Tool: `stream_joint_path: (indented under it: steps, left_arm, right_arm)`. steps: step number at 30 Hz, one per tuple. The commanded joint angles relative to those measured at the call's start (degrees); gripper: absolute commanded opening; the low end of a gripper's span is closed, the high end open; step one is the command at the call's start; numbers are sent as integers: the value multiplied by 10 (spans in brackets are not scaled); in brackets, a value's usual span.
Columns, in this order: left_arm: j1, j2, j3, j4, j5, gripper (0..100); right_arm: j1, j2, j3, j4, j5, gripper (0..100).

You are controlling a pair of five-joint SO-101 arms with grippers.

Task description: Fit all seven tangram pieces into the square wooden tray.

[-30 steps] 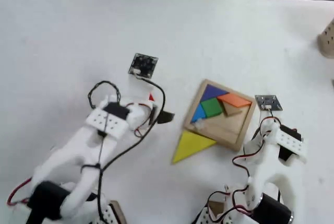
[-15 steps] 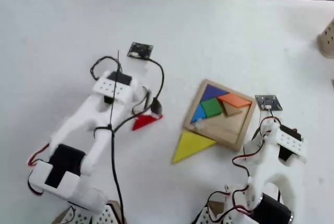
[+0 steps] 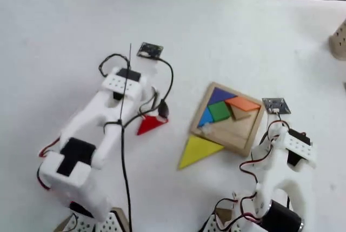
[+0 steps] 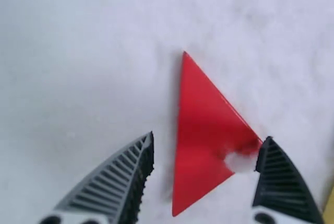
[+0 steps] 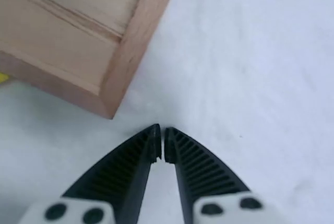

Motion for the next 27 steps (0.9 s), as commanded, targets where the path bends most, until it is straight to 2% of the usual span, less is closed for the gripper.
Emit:
stream_joint_path:
  steps: [1, 15, 22, 25, 27]
  left_arm:
    - [21, 46, -87, 42, 6, 311]
    - [54, 74, -114, 74, 0, 311]
    - [59, 74, -113, 78, -47, 310]
    - [58, 74, -113, 77, -8, 323]
    - [46, 74, -112, 77, 38, 395]
  right_arm:
    - [-12, -7, -2, -3, 4, 18]
    - [-12, -7, -2, -2, 7, 18]
    - [-12, -7, -2, -2, 7, 18]
    - [-12, -7, -2, -2, 7, 18]
    - [-12, -7, -2, -2, 7, 18]
